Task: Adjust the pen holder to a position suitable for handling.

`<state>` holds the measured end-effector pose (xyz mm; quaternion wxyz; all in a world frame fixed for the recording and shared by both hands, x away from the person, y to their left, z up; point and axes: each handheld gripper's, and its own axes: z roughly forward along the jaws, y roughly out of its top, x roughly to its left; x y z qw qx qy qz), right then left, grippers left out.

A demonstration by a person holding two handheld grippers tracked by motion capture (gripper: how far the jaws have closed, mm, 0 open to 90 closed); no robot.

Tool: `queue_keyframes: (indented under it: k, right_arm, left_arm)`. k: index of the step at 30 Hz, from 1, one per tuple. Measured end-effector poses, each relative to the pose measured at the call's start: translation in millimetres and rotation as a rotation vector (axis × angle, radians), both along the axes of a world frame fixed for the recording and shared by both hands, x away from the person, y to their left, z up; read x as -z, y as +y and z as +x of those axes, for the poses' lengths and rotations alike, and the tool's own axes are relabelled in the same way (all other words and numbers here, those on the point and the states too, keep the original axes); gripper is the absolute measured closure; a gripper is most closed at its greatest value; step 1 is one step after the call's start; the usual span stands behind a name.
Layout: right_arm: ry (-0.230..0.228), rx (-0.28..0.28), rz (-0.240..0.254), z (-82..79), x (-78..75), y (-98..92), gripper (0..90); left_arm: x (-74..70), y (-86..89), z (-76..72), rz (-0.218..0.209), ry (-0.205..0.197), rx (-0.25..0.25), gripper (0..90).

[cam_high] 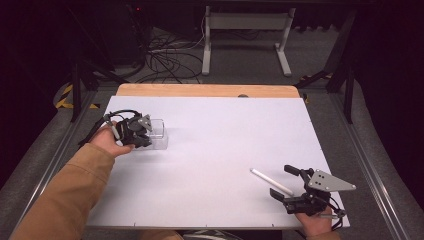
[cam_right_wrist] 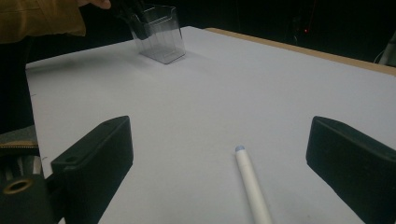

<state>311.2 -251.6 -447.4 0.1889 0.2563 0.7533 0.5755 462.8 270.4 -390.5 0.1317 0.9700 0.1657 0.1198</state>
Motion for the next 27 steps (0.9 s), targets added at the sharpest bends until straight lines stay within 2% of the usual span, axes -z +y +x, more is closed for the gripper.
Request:
queue_keyframes:
  k: [1, 2, 4, 6, 10, 14, 18, 19, 20, 27]
  right_arm:
    - [0.0, -0.002, 0.001, -0.1, -0.1, 0.1, 7.5]
    - [0.0, -0.002, 0.001, -0.1, -0.1, 0.1, 7.5]
    - [-0.001, -0.004, 0.002, -0.2, -0.2, 0.1, 7.5]
    - [0.001, -0.002, 0.0, -0.1, -0.1, 0.1, 7.5]
    - [0.002, -0.003, -0.001, 0.1, 0.2, 0.2, 7.5]
    - [0.002, -0.003, -0.002, 0.0, 0.0, 0.7, 7.5]
    - [0.002, -0.004, -0.003, 0.1, 0.1, 1.0, 7.5]
    - [0.002, -0.005, -0.003, 0.0, 0.1, 0.9, 7.5]
    - [0.002, -0.005, -0.003, 0.0, 0.1, 0.9, 7.5]
    - [0.0, -0.006, -0.005, -0.3, -0.1, 0.5, 7.6]
  left_arm:
    - [-0.8, -0.6, -1.0, 0.002, -0.006, 0.005, 86.7]
    - [-2.2, -0.8, -1.3, -0.001, -0.007, 0.01, 86.7]
    - [-4.6, -0.7, -1.4, -0.024, 0.028, 0.007, 87.3]
    - [-5.6, -1.6, -2.8, -0.036, 0.04, 0.02, 88.1]
    - [-11.0, -8.2, -7.5, -0.035, 0.031, 0.039, 88.1]
    - [-22.6, -19.6, -13.5, -0.056, 0.011, 0.077, 88.1]
    - [-33.8, -38.5, -21.2, -0.082, 0.0, 0.13, 88.1]
    - [-37.3, -50.5, -24.6, -0.092, 0.004, 0.157, 88.0]
    - [-37.3, -50.5, -24.6, -0.092, 0.004, 0.157, 88.1]
    - [-39.9, -98.2, -29.0, -0.09, 0.02, 0.26, 88.1]
